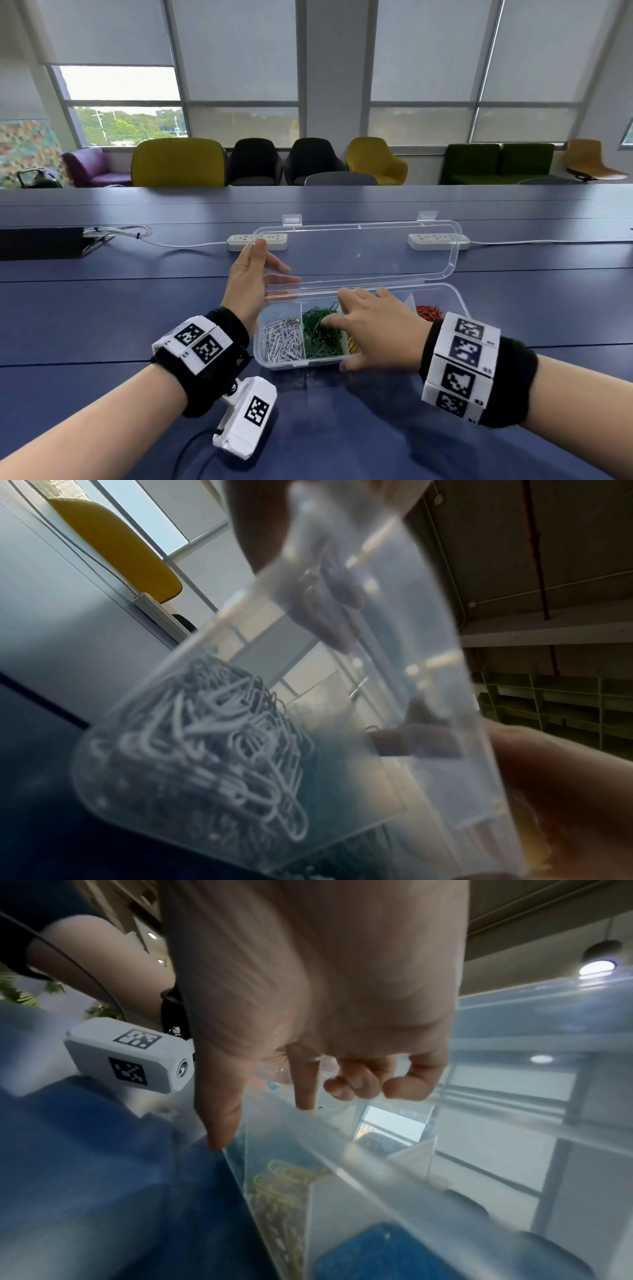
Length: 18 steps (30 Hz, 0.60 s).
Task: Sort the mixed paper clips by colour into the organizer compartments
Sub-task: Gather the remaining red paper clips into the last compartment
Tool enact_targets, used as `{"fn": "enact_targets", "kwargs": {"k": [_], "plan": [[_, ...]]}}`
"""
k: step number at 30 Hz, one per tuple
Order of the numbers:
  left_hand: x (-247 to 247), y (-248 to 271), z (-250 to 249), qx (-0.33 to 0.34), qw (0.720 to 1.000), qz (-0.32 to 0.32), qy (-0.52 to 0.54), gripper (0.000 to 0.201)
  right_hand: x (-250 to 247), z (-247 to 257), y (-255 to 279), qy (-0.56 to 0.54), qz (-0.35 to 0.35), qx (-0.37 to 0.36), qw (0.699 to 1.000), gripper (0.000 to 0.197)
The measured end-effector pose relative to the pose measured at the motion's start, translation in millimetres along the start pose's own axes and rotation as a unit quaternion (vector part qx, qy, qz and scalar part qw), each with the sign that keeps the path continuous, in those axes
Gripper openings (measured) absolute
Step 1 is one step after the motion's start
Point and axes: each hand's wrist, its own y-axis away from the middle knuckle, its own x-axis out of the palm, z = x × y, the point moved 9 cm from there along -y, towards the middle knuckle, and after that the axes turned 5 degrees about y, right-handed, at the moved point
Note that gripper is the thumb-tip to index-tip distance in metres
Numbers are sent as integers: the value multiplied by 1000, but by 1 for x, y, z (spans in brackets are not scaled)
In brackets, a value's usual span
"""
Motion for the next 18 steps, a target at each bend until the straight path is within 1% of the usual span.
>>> {"fn": "enact_targets", "kwargs": {"k": [3,6,9,12,18], "plan": [[0,1,0,-2,1000,-1,3,39,4,-13,8,-68,19,13,997,74],[0,1,0,-4,1000,-1,8,38,2,-32,24,-117,16,27,993,73],[0,0,0,-3,1000,-5,8,38,9,-42,37,-76,37,30,996,59],[0,-1,1,-3,1000,-11,4,38,27,-36,39,-8,74,29,997,56],[0,0,0,2,1000,-16,4,38,28,-47,30,9,40,68,997,62]]}}
